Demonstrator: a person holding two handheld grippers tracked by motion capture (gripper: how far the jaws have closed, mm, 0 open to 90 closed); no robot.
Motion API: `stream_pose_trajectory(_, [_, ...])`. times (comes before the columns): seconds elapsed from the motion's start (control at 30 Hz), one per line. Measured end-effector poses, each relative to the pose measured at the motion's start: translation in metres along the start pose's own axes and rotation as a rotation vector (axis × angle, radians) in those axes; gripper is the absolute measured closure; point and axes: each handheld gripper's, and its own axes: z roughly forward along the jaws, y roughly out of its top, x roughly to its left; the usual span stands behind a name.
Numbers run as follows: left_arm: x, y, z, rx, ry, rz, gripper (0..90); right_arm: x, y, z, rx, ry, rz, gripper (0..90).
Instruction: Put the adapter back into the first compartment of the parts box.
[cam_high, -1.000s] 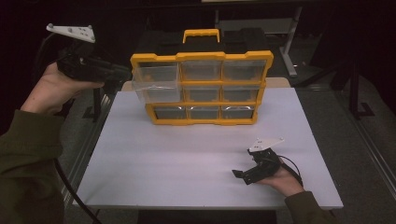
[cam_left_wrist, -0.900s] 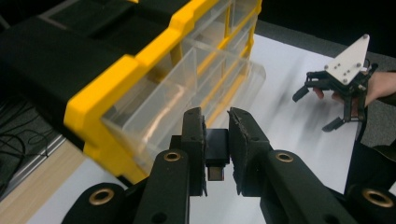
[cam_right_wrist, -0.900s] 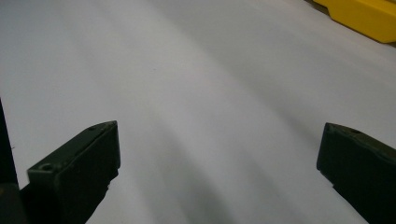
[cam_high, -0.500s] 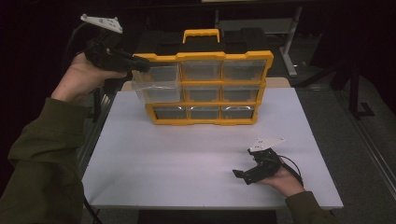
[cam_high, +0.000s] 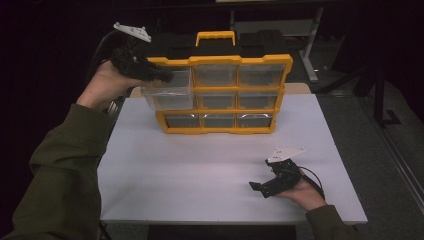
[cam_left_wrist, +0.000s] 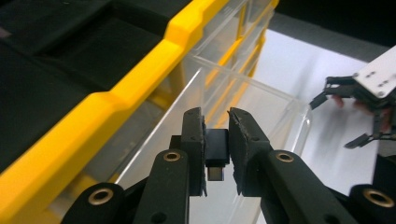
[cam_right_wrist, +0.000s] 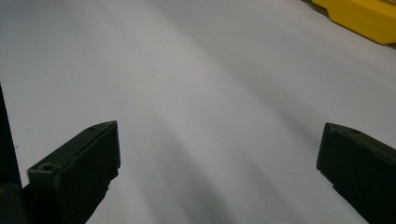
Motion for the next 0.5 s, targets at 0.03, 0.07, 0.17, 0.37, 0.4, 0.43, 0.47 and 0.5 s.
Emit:
stream_pose_trajectory(0.03, [0.001,-0.001,0.001,0.008,0.002,0.005,75.6,0.000,0.000,0.000,-0.001,0.000,0.000,0.0])
stream_pose_trajectory(0.07, [0.001,-0.002,0.002,0.006,0.003,-0.003,75.4,0.000,0.000,0.000,-0.001,0.000,-0.001,0.0])
stream_pose_trajectory(0.17, [0.003,-0.004,0.003,-0.007,0.007,-0.019,71.7,0.000,0.000,0.000,-0.001,-0.001,0.001,0.0])
stream_pose_trajectory(0.37, [0.002,-0.005,-0.006,-0.038,-0.002,-0.019,64.1,0.000,0.000,0.000,-0.001,0.000,0.000,0.0])
stream_pose_trajectory(0.4, [0.001,-0.005,-0.008,-0.047,0.001,-0.021,63.1,0.000,0.000,0.000,-0.001,0.000,0.000,0.0])
stream_pose_trajectory(0.43, [0.000,-0.005,-0.010,-0.051,0.004,-0.022,61.9,0.000,0.000,-0.001,-0.001,-0.001,-0.003,0.0])
stream_pose_trajectory(0.47, [0.000,-0.006,-0.013,-0.056,0.004,-0.024,60.9,-0.001,0.000,-0.001,-0.001,-0.001,-0.003,0.0])
stream_pose_trajectory(0.5, [-0.001,-0.007,-0.015,-0.061,0.004,-0.026,59.3,-0.001,0.000,-0.001,0.000,-0.002,-0.002,0.0])
